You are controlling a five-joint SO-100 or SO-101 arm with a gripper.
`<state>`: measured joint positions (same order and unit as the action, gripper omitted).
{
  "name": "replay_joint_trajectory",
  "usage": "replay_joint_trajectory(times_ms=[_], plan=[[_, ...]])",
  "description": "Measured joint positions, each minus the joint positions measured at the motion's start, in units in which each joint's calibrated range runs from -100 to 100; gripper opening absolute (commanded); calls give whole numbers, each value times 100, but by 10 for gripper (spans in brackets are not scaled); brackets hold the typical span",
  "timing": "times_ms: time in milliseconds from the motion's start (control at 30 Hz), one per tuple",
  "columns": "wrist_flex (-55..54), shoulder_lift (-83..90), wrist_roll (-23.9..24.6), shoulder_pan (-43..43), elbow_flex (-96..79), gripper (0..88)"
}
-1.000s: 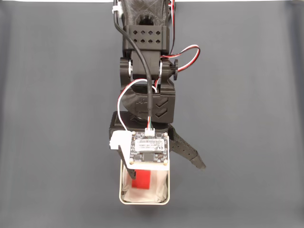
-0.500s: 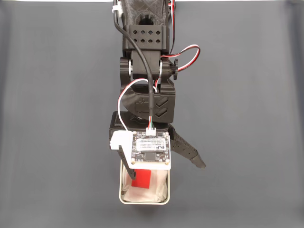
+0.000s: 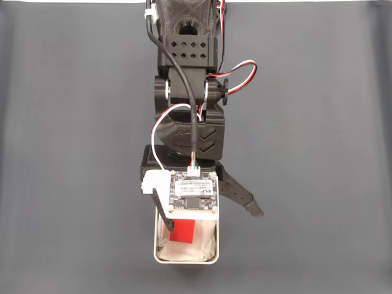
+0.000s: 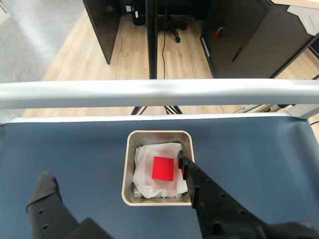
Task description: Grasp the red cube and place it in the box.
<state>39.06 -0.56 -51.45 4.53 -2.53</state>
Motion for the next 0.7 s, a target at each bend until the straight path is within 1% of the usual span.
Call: replay_joint_trajectory(times_ms=[133, 233, 267, 467, 700], plan=[[-16, 0, -44, 22, 0, 173], [-24, 69, -98, 22, 0, 24], [-24, 148, -112, 22, 0, 0], [-24, 1346, -122, 15, -624, 0], [-24, 3769, -122, -208, -2731, 0]])
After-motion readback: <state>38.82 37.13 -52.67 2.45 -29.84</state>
